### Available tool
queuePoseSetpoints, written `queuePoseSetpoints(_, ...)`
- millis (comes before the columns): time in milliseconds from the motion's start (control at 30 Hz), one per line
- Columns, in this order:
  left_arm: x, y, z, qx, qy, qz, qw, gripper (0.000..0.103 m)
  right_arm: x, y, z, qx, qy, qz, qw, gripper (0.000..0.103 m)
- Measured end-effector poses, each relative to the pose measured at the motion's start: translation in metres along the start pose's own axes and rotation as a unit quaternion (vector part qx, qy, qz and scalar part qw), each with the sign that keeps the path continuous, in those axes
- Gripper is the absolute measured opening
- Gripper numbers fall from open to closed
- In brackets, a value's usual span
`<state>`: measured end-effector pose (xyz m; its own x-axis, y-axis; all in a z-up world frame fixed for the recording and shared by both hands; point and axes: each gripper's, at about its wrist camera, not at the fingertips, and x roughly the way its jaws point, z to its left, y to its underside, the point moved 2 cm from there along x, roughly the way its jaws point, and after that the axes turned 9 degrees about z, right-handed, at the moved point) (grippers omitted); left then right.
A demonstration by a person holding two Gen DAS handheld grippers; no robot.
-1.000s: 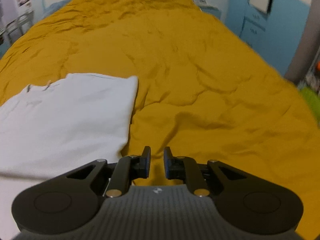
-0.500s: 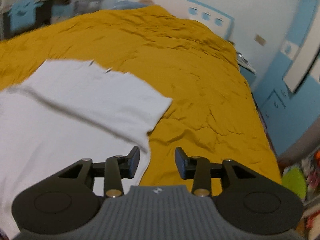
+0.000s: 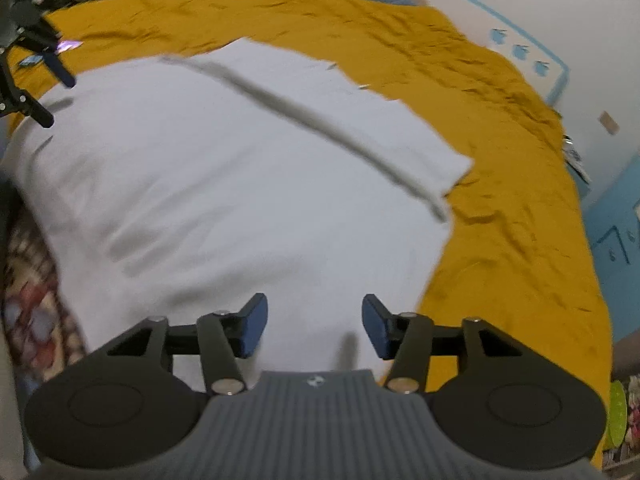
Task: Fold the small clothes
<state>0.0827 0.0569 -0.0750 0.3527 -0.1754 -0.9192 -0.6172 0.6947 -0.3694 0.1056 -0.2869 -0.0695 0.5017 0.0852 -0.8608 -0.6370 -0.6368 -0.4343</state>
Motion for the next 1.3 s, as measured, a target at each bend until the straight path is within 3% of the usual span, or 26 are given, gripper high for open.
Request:
queuePoseSetpoints(167, 0.009, 0.019, -0.029, 0.065, 0.015, 0.023, 0.9975, 0.087, 0.005, 0.011, 0.027, -0.049, -0.018, 0.011, 0.999, 0.058)
queuePoseSetpoints(200, 0.013, 0.023, -0.034, 0.075, 0.008, 0.028, 0.9968, 0.088, 0.004, 0.013, 0.032, -0.055, -0.024, 0.010, 0.998, 0.063)
queuePoseSetpoints(300, 0.021, 0.032, -0.044, 0.098, -0.015, 0.035, 0.9944, 0.089, 0.004, 0.021, 0.044, -0.077, -0.047, 0.014, 0.996, 0.066)
queuePoseSetpoints(467, 0.033, 0.043, -0.057, 0.137, -0.064, 0.043, 0.9876, 0.091, 0.005, 0.036, 0.069, -0.148, -0.046, 0.027, 0.988, 0.075)
queuePoseSetpoints(567, 0.045, 0.049, -0.068, 0.180, -0.103, 0.053, 0.9768, 0.098, 0.016, 0.043, 0.076, -0.178, -0.013, 0.045, 0.983, 0.077)
queuePoseSetpoints(633, 0.057, 0.054, -0.079, 0.216, -0.141, 0.065, 0.9640, 0.098, 0.025, 0.047, 0.078, -0.197, 0.015, 0.054, 0.979, 0.077)
queuePoseSetpoints(733, 0.072, 0.054, -0.088, 0.234, -0.180, 0.084, 0.9516, 0.101, 0.029, 0.052, 0.082, -0.214, 0.035, 0.051, 0.975, 0.076)
queuePoseSetpoints(767, 0.074, 0.052, -0.089, 0.228, -0.187, 0.086, 0.9515, 0.099, 0.030, 0.052, 0.081, -0.217, 0.038, 0.051, 0.974, 0.076)
queuePoseSetpoints(833, 0.075, 0.051, -0.089, 0.213, -0.201, 0.085, 0.9525, 0.086, 0.030, 0.053, 0.081, -0.219, 0.043, 0.048, 0.973, 0.073)
queuePoseSetpoints(867, 0.074, 0.050, -0.089, 0.208, -0.213, 0.083, 0.9511, 0.071, 0.029, 0.054, 0.080, -0.219, 0.048, 0.047, 0.973, 0.067)
queuePoseSetpoints(900, 0.071, 0.049, -0.088, 0.203, -0.221, 0.080, 0.9505, 0.062, 0.027, 0.055, 0.077, -0.219, 0.053, 0.045, 0.973, 0.060)
queuePoseSetpoints(933, 0.066, 0.049, -0.087, 0.196, -0.219, 0.077, 0.9527, 0.059, 0.025, 0.055, 0.076, -0.218, 0.056, 0.042, 0.974, 0.057)
queuePoseSetpoints(1033, 0.050, 0.047, -0.080, 0.160, -0.201, 0.062, 0.9645, 0.035, 0.017, 0.052, 0.068, -0.202, 0.050, 0.035, 0.977, 0.039)
queuePoseSetpoints(1100, 0.038, 0.045, -0.079, 0.142, -0.197, 0.051, 0.9688, 0.018, 0.009, 0.047, 0.061, -0.183, 0.032, 0.032, 0.982, 0.019)
queuePoseSetpoints(1167, 0.025, 0.042, -0.079, 0.126, -0.198, 0.036, 0.9714, 0.012, -0.004, 0.038, 0.053, -0.158, 0.004, 0.023, 0.987, 0.003)
queuePoseSetpoints(1300, -0.001, 0.027, -0.067, 0.073, -0.187, 0.004, 0.9796, 0.010, -0.027, 0.023, 0.041, -0.122, -0.009, -0.007, 0.992, 0.001)
